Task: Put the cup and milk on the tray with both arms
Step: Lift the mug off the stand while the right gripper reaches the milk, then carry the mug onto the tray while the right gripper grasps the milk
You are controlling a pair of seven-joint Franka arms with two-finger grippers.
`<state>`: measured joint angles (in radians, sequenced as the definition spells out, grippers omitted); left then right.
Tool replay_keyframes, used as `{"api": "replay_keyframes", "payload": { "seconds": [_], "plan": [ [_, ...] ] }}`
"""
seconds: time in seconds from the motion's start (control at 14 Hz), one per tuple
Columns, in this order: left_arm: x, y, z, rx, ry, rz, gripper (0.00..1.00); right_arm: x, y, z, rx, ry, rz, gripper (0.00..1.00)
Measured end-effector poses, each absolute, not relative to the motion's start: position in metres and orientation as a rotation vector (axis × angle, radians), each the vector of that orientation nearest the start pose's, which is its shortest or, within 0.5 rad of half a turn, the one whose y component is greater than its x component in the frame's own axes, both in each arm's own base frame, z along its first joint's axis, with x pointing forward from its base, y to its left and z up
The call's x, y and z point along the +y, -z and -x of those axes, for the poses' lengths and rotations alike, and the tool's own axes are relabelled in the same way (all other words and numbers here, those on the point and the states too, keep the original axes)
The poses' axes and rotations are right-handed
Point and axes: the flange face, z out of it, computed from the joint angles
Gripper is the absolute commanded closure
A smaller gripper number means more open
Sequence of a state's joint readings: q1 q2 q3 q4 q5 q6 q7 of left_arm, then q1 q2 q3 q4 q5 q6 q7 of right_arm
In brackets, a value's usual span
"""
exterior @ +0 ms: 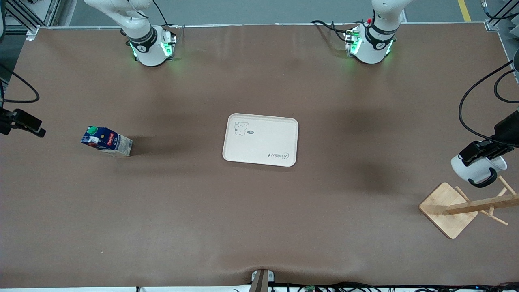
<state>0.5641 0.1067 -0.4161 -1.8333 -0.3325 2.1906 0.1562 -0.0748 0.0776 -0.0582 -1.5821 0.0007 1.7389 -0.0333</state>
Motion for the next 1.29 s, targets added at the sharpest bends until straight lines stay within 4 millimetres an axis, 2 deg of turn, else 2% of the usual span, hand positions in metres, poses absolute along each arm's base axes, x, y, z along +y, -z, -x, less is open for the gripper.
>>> {"api": "replay_keyframes", "payload": {
  "seconds": [0.21, 0.36, 0.5, 0.64, 0.93, 1.07, 1.14, 1.29],
  "plan": [
    [0.079, -0.502, -0.608, -0.269, 0.495, 3.396, 1.0, -0.082, -0.583, -0.593, 0.168, 0.13, 3.147, 0.0],
    [0.063, -0.505, -0.609, -0.306, 0.452, 3.412, 1.0, -0.082, -0.58, -0.598, 0.167, 0.156, 3.147, 0.0],
    [0.038, -0.513, -0.611, -0.339, 0.413, 3.404, 1.0, -0.084, -0.562, -0.607, 0.168, 0.134, 3.149, 0.0],
    [0.002, -0.52, -0.612, -0.371, 0.381, 3.383, 1.0, -0.084, -0.547, -0.615, 0.166, 0.119, 3.151, 0.0],
    [-0.086, -0.526, -0.605, -0.44, 0.323, 3.357, 1.0, -0.075, -0.546, -0.618, 0.143, 0.12, 3.15, 0.0],
    [-0.123, -0.524, -0.599, -0.434, 0.292, 3.366, 1.0, -0.08, -0.539, -0.62, 0.157, 0.107, 3.149, 0.0],
    [-0.142, -0.52, -0.596, -0.412, 0.276, 3.357, 1.0, -0.085, -0.526, -0.624, 0.169, 0.092, 3.149, 0.0],
    [-0.183, -0.506, -0.589, -0.367, 0.24, 3.323, 1.0, -0.093, -0.487, -0.635, 0.184, 0.009, 3.15, 0.0]
  ]
}}
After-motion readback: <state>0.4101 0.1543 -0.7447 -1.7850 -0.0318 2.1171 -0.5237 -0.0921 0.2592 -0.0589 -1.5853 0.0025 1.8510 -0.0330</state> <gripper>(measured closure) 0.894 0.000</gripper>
